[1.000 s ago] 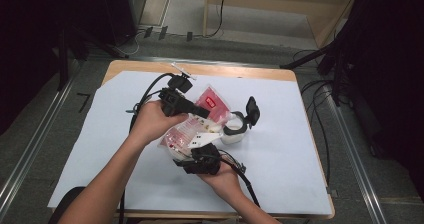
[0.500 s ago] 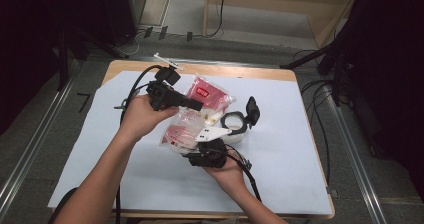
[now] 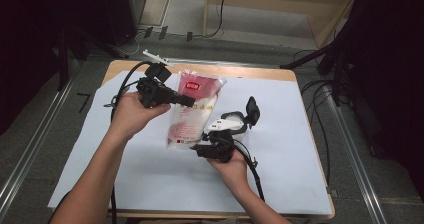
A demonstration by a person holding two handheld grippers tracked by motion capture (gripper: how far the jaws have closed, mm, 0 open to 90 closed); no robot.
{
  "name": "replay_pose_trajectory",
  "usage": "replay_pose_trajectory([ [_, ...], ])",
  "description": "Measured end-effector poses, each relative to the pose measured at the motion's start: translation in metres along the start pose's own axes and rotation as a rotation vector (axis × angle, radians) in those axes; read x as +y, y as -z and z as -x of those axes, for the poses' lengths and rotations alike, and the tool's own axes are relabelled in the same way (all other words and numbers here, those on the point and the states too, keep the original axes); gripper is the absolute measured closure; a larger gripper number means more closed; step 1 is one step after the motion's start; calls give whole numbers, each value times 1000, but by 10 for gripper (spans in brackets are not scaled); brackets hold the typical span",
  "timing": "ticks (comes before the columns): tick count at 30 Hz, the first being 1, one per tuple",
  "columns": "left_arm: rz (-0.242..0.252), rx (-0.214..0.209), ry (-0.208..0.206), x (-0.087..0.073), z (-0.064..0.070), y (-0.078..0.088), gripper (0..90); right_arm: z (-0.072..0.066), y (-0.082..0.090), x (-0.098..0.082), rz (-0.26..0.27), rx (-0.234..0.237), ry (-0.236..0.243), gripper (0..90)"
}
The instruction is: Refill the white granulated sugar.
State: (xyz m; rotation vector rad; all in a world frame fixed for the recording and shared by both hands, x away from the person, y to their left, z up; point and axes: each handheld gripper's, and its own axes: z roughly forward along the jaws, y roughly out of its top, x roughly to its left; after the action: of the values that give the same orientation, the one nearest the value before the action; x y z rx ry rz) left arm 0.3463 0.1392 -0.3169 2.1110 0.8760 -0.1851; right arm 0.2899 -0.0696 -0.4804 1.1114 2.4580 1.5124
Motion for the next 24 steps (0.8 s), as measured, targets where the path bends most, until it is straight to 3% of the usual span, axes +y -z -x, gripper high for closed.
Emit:
replay_pose_trajectory([
  [4,2,4,-3,-3,0,0,900,6,0,-1,-21,-25,-37,527],
  [14,41,38,22,-5,-7,12,900,-1,-5,2,-55,3,36,525],
  [17,52,73,31,-7,-13,18,900,0,-5,2,-49,22,22,526],
  [20,59,139,44,-10,-24,25,900,2,-4,3,-52,37,13,525],
  [24,81,167,63,-16,-38,34,900,4,-3,4,-61,58,2,515],
])
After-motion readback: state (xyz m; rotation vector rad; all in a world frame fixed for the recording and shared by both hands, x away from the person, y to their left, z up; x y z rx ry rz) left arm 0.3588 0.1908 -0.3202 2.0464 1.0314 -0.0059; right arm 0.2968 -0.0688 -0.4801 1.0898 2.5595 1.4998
